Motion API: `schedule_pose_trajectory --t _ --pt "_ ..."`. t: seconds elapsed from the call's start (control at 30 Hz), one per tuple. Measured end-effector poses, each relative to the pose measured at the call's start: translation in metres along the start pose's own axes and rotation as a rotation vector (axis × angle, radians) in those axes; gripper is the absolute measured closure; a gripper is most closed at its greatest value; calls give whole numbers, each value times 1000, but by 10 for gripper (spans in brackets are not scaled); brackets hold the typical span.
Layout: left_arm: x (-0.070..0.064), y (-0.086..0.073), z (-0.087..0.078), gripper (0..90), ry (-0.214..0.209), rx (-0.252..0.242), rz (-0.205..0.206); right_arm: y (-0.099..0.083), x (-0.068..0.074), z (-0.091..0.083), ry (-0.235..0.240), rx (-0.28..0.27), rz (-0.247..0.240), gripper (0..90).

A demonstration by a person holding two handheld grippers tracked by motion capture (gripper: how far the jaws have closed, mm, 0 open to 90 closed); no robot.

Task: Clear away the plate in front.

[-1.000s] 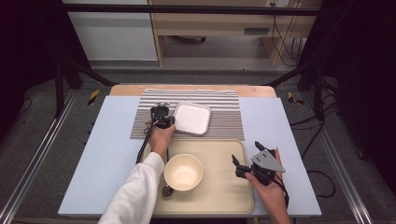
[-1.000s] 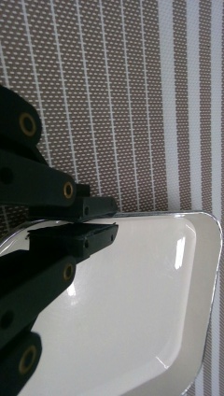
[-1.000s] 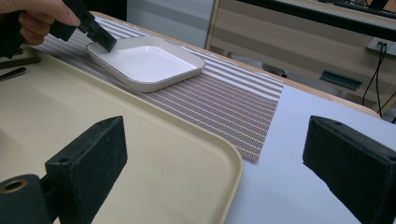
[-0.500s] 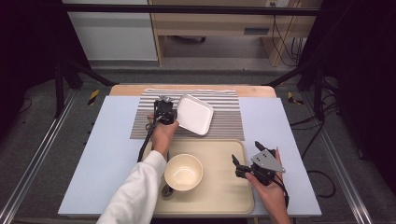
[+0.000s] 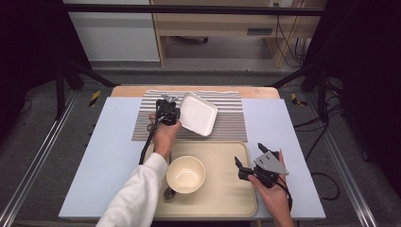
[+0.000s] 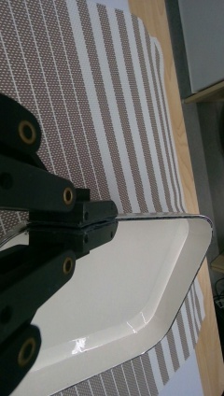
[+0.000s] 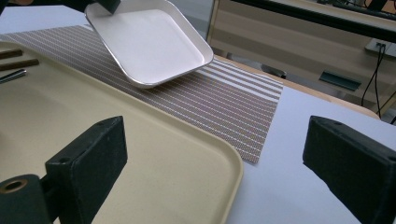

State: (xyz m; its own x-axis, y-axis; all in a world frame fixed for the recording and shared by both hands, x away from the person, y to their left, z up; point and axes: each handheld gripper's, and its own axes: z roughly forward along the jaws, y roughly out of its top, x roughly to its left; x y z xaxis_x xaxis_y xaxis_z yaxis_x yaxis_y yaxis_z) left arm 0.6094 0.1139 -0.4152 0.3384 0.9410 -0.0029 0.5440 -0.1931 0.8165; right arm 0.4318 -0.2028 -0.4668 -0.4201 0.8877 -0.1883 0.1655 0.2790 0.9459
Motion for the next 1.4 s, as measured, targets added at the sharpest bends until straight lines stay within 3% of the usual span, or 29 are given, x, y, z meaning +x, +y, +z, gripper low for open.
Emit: schedule_pose_trajectory --t 0.17,0.33,0.43,0.77,1.03,1.4 --pt "-5 5 -17 889 -43 -43 -1 5 5 1 -29 -17 25 79" --pt "-10 6 -35 889 -90 -84 -4 21 12 6 -74 -38 71 110" --pt "-11 6 -45 889 -107 -101 -2 32 16 10 -77 -55 80 128" --pt "-25 2 -65 889 -156 -138 9 55 29 36 -26 -90 134 187" --pt "-37 3 -76 889 -186 -171 12 54 25 48 -5 -96 231 275" --pt "-47 2 -87 889 -206 -204 0 53 23 52 10 -98 297 383"
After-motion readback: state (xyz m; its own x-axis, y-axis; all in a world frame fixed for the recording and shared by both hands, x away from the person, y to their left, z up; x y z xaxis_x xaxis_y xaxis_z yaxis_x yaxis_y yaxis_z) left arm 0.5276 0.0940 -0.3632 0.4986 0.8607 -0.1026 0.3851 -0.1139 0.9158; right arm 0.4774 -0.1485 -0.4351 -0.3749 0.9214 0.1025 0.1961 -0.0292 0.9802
